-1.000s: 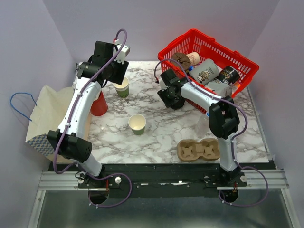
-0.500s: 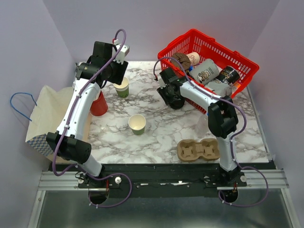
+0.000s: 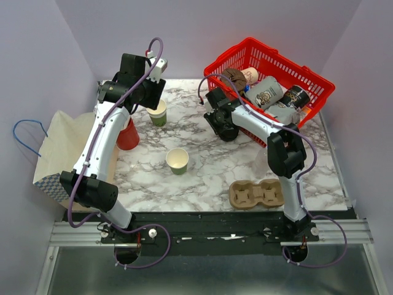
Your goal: Pack the takeout coffee
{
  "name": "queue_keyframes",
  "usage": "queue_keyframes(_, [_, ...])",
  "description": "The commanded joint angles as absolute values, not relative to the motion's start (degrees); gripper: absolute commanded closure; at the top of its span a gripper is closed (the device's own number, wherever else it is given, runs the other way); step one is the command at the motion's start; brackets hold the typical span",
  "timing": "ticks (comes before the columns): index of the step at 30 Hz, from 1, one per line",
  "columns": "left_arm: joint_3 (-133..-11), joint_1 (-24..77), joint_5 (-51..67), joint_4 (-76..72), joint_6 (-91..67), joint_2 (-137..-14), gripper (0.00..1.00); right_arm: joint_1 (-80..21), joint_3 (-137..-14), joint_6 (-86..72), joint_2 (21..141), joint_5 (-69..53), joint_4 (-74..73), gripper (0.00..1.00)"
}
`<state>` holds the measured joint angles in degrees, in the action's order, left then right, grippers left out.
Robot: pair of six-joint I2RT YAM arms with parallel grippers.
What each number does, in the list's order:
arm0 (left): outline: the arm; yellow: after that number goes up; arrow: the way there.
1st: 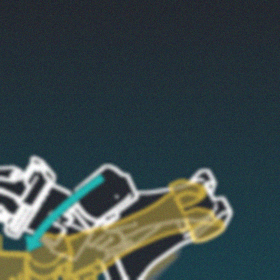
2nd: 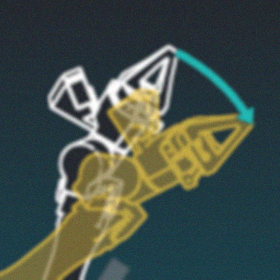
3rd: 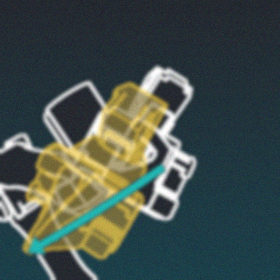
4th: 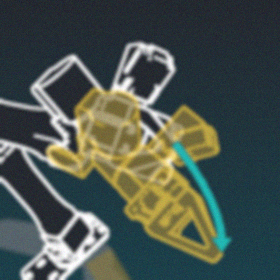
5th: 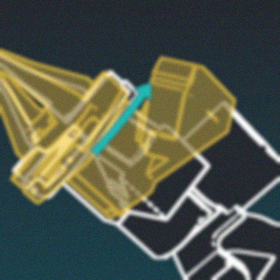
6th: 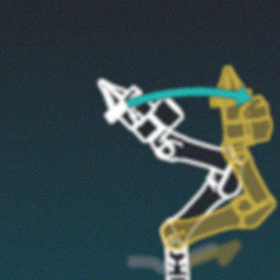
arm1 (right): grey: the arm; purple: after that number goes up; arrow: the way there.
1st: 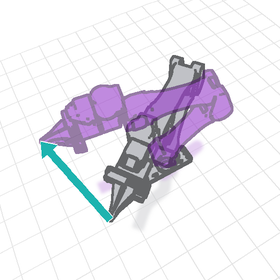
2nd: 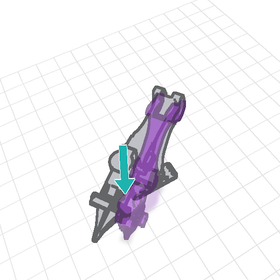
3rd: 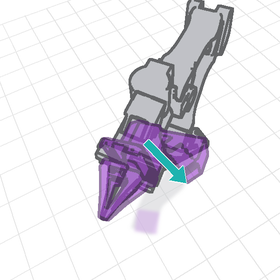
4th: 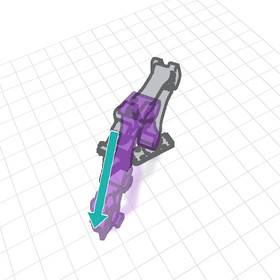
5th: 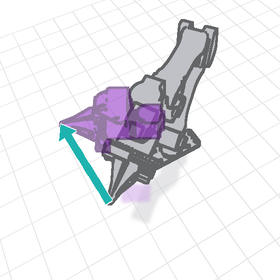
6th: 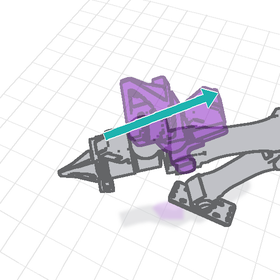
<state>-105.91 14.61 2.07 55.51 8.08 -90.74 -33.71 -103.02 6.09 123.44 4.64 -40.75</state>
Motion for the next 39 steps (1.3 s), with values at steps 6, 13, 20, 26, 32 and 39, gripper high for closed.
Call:
queue_keyframes(6, [-105.73, 14.33, 1.58, 55.46, 7.91, -90.18, 0.41, -34.01, -104.33, 6.42, 124.72, 6.50, -39.90, 0.67])
queue_keyframes(13, [-105.91, 14.33, 1.58, 55.46, 8.00, -90.17, 0.40, -34.01, -104.15, 6.50, 124.72, 7.03, -39.64, 0.71])
queue_keyframes(20, [-105.82, 14.33, 1.67, 55.55, 8.00, -90.09, 0.40, -34.10, -104.15, 6.59, 124.81, 7.47, -39.46, 0.79])
queue_keyframes(26, [-106.08, 14.24, 1.76, 55.63, 8.00, -90.26, 0.40, -34.01, -104.33, 6.59, 124.80, 8.09, -39.20, 0.84])
queue_keyframes(32, [-106.00, 14.33, 1.93, 55.72, 8.09, -90.26, 0.40, -34.01, -103.80, 6.94, 123.14, 8.79, -39.46, 0.99])
queue_keyframes(39, [-106.08, 14.41, 3.25, 55.46, 8.17, -90.61, 0.40, -34.01, -103.53, 6.42, 117.60, 7.83, -39.90, 0.99])
